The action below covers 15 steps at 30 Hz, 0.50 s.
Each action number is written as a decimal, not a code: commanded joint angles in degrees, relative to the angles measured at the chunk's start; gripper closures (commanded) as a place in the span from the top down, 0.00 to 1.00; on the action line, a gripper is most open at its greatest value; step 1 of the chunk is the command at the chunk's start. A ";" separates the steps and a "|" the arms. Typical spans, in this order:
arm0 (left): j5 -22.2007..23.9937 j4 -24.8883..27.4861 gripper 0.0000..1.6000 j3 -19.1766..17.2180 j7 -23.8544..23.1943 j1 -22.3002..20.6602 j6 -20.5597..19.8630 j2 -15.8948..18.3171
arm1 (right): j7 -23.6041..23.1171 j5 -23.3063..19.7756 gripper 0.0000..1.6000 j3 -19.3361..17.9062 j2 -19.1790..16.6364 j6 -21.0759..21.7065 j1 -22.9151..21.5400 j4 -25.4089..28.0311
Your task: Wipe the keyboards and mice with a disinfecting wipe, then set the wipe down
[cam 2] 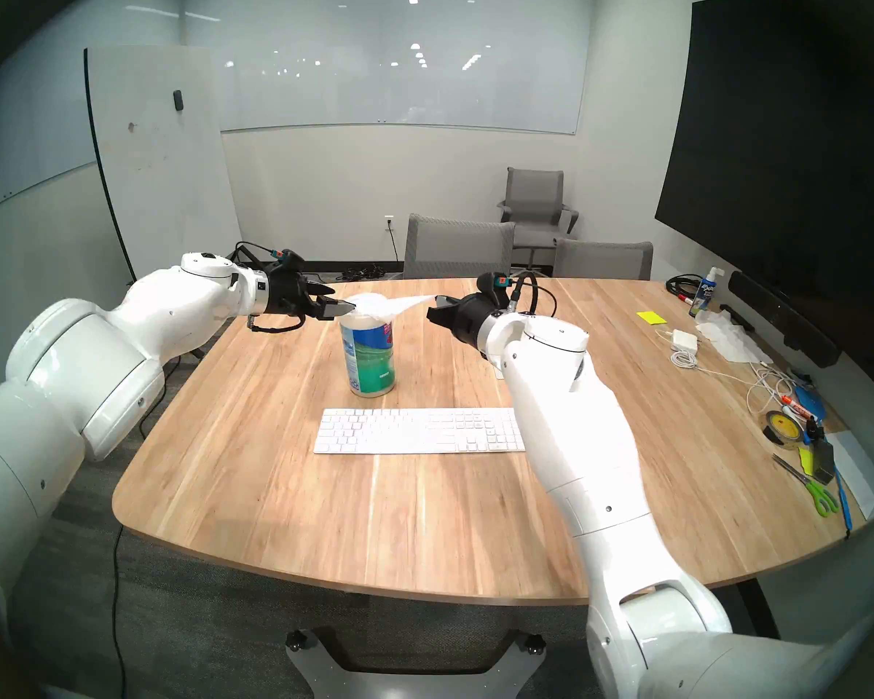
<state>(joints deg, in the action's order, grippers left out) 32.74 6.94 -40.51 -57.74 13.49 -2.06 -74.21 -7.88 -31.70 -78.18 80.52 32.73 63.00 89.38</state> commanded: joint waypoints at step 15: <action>0.12 0.50 1.00 -0.22 -0.03 -1.42 0.07 -0.02 | -2.22 -2.16 0.00 -5.57 -2.00 -0.35 -3.81 1.55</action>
<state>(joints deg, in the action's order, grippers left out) 32.74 6.94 -40.53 -57.74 13.49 -2.06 -74.20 -9.62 -33.16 -82.12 78.94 32.69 61.89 89.99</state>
